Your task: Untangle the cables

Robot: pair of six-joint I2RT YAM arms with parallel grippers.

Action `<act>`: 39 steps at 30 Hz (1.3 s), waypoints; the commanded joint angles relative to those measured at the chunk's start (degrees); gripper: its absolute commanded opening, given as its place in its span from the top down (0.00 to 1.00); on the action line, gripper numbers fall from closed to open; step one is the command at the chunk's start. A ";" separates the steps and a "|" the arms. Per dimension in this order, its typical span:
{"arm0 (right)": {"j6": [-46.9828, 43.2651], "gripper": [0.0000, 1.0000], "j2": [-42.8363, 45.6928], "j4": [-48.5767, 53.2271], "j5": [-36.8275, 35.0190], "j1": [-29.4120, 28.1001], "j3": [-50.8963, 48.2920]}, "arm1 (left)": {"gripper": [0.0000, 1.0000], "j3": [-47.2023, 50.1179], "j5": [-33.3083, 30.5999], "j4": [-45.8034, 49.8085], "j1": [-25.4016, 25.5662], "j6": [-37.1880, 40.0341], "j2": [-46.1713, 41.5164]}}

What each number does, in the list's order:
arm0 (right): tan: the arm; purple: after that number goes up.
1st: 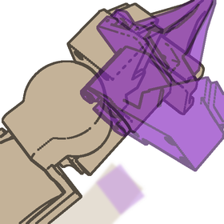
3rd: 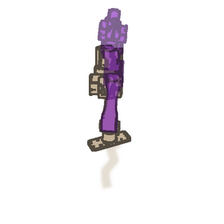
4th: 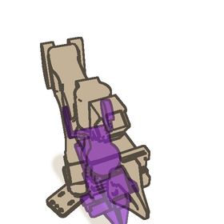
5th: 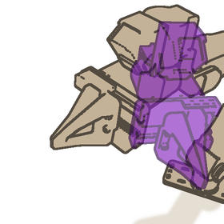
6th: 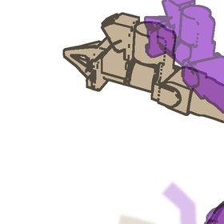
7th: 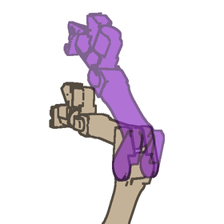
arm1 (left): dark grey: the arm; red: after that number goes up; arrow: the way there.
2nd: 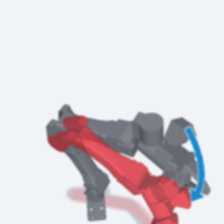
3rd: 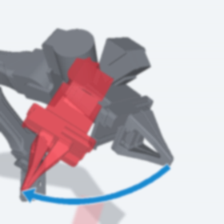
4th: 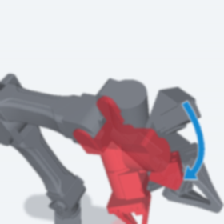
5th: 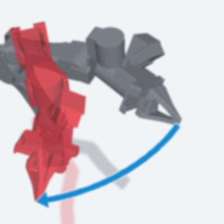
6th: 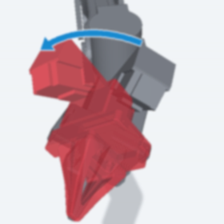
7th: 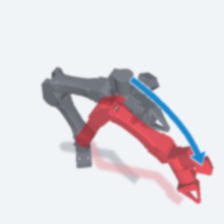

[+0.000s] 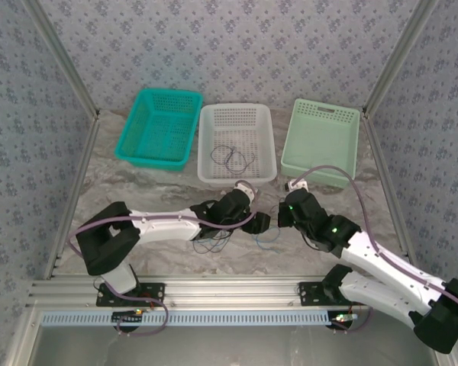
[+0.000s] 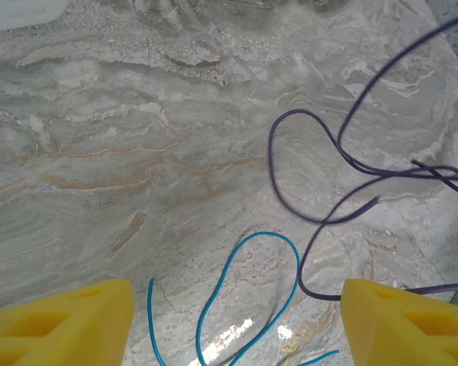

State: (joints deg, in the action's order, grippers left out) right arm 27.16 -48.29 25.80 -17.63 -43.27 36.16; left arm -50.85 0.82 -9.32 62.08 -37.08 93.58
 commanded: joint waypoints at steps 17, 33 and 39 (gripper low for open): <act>3.23 1.00 1.10 1.26 5.10 2.90 3.05 | 0.25 -0.19 7.12 -10.37 3.55 10.71 -2.82; 5.97 1.00 3.47 -0.31 9.56 5.55 5.28 | 0.28 -1.74 2.55 -7.27 3.86 10.01 -0.90; 6.42 1.00 3.82 -1.58 11.69 5.88 5.88 | 0.30 -2.50 -1.47 -6.06 3.92 8.96 0.36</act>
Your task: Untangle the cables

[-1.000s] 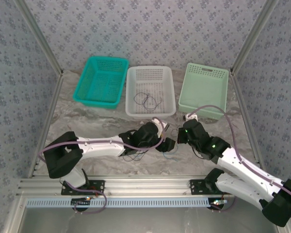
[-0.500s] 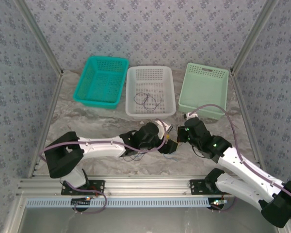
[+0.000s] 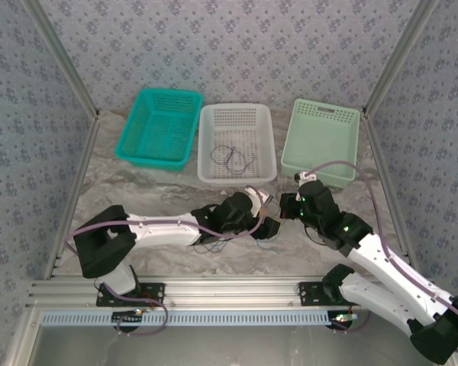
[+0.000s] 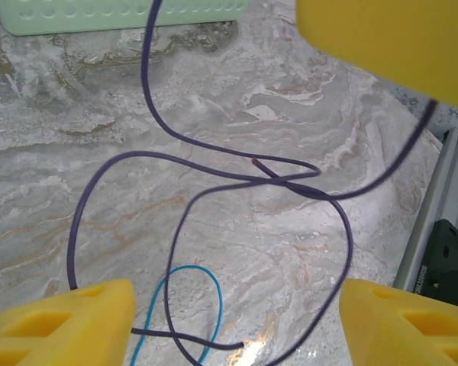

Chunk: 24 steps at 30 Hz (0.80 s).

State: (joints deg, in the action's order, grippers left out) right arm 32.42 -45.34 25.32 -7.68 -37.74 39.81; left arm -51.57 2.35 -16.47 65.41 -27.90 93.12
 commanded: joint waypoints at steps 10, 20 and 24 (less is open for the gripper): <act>1.84 1.00 0.97 -0.63 2.07 1.03 3.54 | 0.35 -2.84 -1.00 -0.42 0.60 -0.40 2.86; 3.03 1.00 1.22 -3.00 2.96 1.46 4.04 | 0.96 -3.58 -2.65 0.38 0.60 -0.83 4.52; 1.64 1.00 1.62 -0.72 1.50 2.11 5.31 | 1.00 -4.02 -4.91 3.28 0.51 -1.21 4.89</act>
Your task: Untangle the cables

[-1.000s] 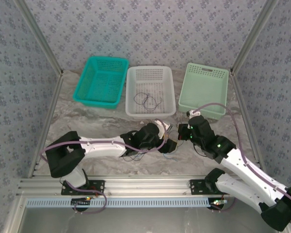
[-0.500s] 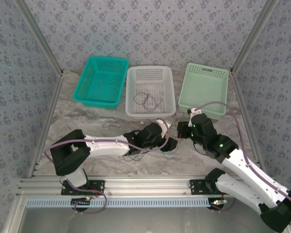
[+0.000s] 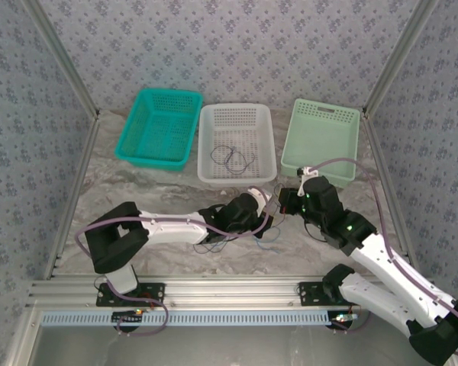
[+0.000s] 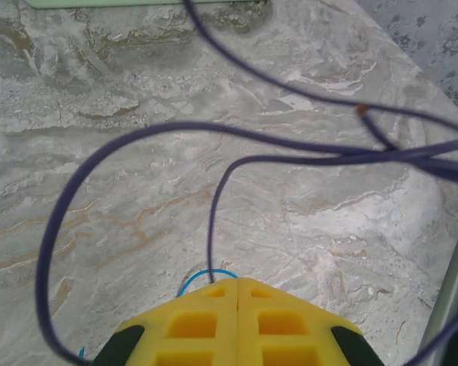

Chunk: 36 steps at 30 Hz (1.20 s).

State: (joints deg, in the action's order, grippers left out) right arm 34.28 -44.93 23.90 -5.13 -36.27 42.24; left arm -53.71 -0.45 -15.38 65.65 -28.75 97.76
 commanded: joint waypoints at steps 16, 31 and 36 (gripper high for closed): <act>-2.00 1.00 5.68 6.69 0.82 7.50 4.66 | 1.00 1.65 -6.78 5.64 -2.45 -4.08 -0.99; -5.65 1.00 7.77 10.29 3.14 14.97 9.76 | 1.00 6.01 -11.10 6.04 -2.47 -2.59 -1.40; -6.53 1.00 7.30 9.45 7.65 16.98 10.69 | 1.00 6.36 -11.53 7.33 -2.41 -2.18 -3.33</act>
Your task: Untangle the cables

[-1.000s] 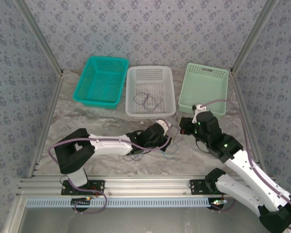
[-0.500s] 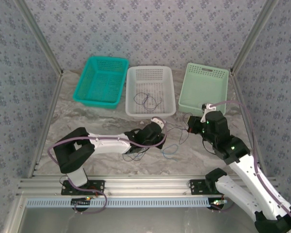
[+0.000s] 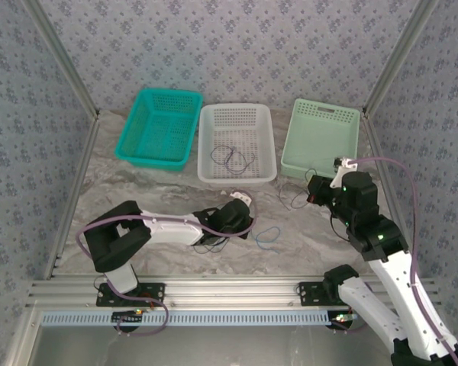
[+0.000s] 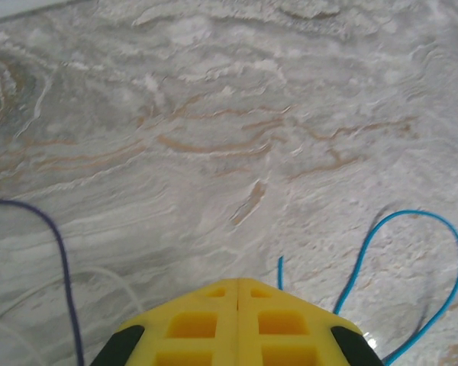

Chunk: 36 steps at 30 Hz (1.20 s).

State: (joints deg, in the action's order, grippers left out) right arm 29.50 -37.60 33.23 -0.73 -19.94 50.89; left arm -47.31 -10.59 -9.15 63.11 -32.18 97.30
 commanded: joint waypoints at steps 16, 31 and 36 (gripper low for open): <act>1.03 1.00 -1.94 -5.42 9.79 0.54 -3.37 | 0.33 1.45 10.15 -10.80 2.52 7.60 -20.20; 6.07 1.00 -2.65 -7.11 9.66 -0.53 -3.14 | 0.34 -11.83 16.85 -9.94 6.91 11.44 -5.36; 7.85 1.00 -2.47 -7.92 10.15 -1.05 -3.53 | 0.35 -16.20 12.54 -4.75 6.94 11.96 -0.72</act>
State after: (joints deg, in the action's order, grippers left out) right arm 35.20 -40.45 26.65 8.45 -20.47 47.55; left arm -60.77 4.34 -16.27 69.87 -21.58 95.04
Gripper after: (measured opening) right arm 0.065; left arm 0.647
